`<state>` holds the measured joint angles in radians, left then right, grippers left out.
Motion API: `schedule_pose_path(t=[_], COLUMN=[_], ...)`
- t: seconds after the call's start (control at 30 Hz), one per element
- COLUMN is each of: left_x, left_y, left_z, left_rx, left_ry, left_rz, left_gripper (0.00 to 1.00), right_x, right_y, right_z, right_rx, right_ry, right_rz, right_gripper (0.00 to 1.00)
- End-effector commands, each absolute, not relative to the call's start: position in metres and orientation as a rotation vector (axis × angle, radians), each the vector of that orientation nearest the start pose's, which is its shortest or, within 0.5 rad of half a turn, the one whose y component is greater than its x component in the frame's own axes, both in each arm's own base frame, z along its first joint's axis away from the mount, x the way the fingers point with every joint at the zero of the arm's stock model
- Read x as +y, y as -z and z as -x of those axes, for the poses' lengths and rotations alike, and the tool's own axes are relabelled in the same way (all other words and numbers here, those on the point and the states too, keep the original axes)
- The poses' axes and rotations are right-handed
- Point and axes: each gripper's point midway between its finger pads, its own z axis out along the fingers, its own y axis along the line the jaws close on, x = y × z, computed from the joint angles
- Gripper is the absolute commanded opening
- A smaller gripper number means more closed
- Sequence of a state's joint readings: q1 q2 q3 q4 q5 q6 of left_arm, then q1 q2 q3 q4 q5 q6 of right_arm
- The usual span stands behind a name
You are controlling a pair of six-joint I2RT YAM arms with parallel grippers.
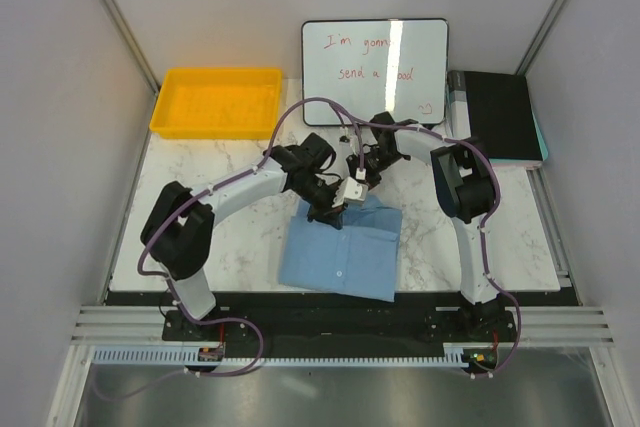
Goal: Fold and stack the long sleeve shirts
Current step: Fold the shirt
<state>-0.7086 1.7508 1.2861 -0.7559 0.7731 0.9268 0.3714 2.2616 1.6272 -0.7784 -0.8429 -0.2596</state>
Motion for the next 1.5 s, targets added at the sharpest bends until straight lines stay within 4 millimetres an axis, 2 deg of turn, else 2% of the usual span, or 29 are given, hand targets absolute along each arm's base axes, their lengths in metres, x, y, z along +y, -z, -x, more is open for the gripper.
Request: schedule_pose_path(t=[0.0,0.33,0.5,0.6,0.87,1.17,1.27,1.47], left_x=[-0.326,-0.342,-0.344,-0.347,-0.351,-0.352,-0.351,-0.345], left_y=[-0.11,-0.108,-0.1,-0.102,-0.099,-0.093,-0.085,-0.07], left_z=[-0.241,-0.287,-0.312,-0.326,-0.34,-0.338,-0.343,-0.354], left_rx=[-2.103,-2.143,-2.234,-2.281,-2.288,-2.287,-2.336,-2.403], left_ry=[-1.194,-1.023,-0.943,-0.919,-0.861,-0.881,-0.841,-0.732], left_rz=[2.685,2.853,2.891,2.937,3.035,3.03,2.997,2.95], left_gripper=[0.02,0.02,0.02,0.02,0.02,0.02,0.02,0.02], right_x=[0.269,0.268,0.269,0.27,0.27,0.271,0.273,0.278], right_y=[-0.024,-0.026,-0.028,-0.028,-0.029,-0.028,-0.028,-0.029], right_z=[-0.329,-0.325,-0.325,-0.324,-0.324,-0.331,-0.338,-0.365], right_rx=[2.571,2.567,2.558,2.557,2.543,2.54,2.531,2.502], right_ry=[-1.276,-1.292,-1.304,-1.311,-1.322,-1.318,-1.302,-1.247], right_rz=[1.012,1.028,1.032,1.033,1.049,1.047,1.051,1.045], right_gripper=[0.08,0.06,0.06,0.06,0.06,0.05,0.05,0.03])
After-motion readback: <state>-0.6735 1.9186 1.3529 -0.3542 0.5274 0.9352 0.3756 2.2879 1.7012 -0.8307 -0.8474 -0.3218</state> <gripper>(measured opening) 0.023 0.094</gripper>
